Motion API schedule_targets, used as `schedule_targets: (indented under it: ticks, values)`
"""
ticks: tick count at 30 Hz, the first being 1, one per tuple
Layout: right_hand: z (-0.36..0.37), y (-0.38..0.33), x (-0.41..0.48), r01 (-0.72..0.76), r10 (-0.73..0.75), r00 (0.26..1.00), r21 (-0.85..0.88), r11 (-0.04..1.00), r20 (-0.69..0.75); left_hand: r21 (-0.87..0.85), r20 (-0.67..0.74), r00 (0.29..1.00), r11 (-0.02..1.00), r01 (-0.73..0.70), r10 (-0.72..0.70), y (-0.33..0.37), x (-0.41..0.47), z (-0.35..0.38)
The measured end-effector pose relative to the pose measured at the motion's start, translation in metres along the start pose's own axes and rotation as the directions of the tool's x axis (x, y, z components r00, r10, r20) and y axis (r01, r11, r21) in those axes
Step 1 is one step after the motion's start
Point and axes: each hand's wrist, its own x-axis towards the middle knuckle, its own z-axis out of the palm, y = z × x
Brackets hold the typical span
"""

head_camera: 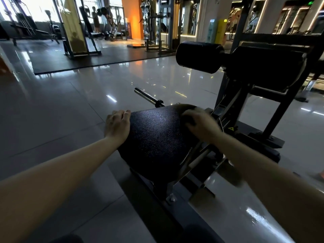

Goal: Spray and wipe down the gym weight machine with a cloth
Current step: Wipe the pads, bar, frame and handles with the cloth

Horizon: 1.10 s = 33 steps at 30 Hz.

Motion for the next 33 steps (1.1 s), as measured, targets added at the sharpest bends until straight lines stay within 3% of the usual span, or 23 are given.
schedule_targets:
  ticks: [2,3,5,7,9,11,13,14,16,18,19,21,23,26,29,31,33]
  values:
    - [-0.009,0.049,0.02,-0.309,0.316,0.949,-0.226,0.924,-0.005,-0.036,-0.009,1.0,0.999,0.011,-0.011,0.003,-0.002,-0.001]
    - [-0.012,0.054,0.026,-0.375,0.394,0.919,-0.295,0.879,0.005,-0.043,-0.01,1.0,0.999,0.008,-0.008,0.003,-0.001,0.0]
    - [-0.005,0.023,0.033,-0.346,0.373,0.927,-0.299,0.889,0.035,-0.037,-0.008,1.0,0.999,-0.003,0.002,-0.002,0.0,0.002]
    - [0.012,-0.037,0.026,-0.204,0.218,0.974,-0.189,0.961,0.06,0.005,-0.005,1.0,1.0,-0.018,0.018,-0.001,-0.001,0.0]
    - [0.026,-0.106,0.001,0.037,-0.029,0.995,-0.076,0.996,0.095,0.023,0.013,1.0,1.0,-0.01,0.01,0.0,-0.003,-0.002]
    - [0.028,-0.155,-0.031,0.34,-0.346,0.932,0.072,0.938,0.106,0.002,0.038,0.999,1.0,-0.01,0.01,0.0,-0.005,-0.002]
    - [0.022,-0.161,-0.039,0.452,-0.497,0.856,0.259,0.853,0.143,-0.014,0.032,0.999,1.0,-0.006,0.007,0.001,-0.005,-0.003]
    - [0.021,-0.146,-0.033,0.439,-0.494,0.855,0.283,0.852,0.159,-0.045,0.024,1.0,0.999,-0.003,0.004,0.002,-0.006,-0.004]
    - [0.02,-0.098,-0.01,0.317,-0.344,0.93,0.193,0.929,0.13,-0.067,0.02,1.0,0.997,-0.023,0.024,0.005,-0.007,-0.005]
    - [0.015,-0.026,0.02,-0.003,0.001,0.998,0.027,1.0,0.062,-0.025,0.026,0.998,0.998,-0.052,0.053,0.005,-0.006,-0.004]
    - [0.009,0.007,0.032,-0.198,0.2,0.979,-0.069,0.978,0.026,0.001,0.026,0.998,0.998,-0.064,0.064,0.003,-0.004,-0.003]
    - [0.001,0.05,0.047,-0.514,0.521,0.853,-0.231,0.826,-0.036,0.006,0.022,0.998,0.998,-0.058,0.058,0.0,-0.001,0.0]
    - [0.004,0.04,0.057,-0.591,0.62,0.785,-0.315,0.742,-0.012,-0.019,0.012,0.999,0.999,-0.035,0.035,-0.001,0.0,0.002]
    - [0.021,-0.035,0.062,-0.429,0.444,0.896,-0.212,0.878,0.023,-0.079,-0.012,0.999,0.996,-0.031,0.03,0.004,-0.004,0.0]
    - [0.038,-0.131,0.043,-0.112,0.119,0.986,-0.068,0.991,0.116,-0.229,-0.063,0.997,0.973,0.023,-0.038,0.004,-0.007,-0.003]
    - [0.046,-0.174,0.023,0.129,-0.141,0.974,0.074,0.989,0.18,-0.411,-0.103,0.988,0.91,0.061,-0.113,0.006,-0.011,-0.008]
    - [0.043,-0.172,0.02,0.207,-0.241,0.953,0.182,0.961,0.185,-0.499,-0.089,0.973,0.855,0.142,-0.213,0.009,-0.016,-0.01]
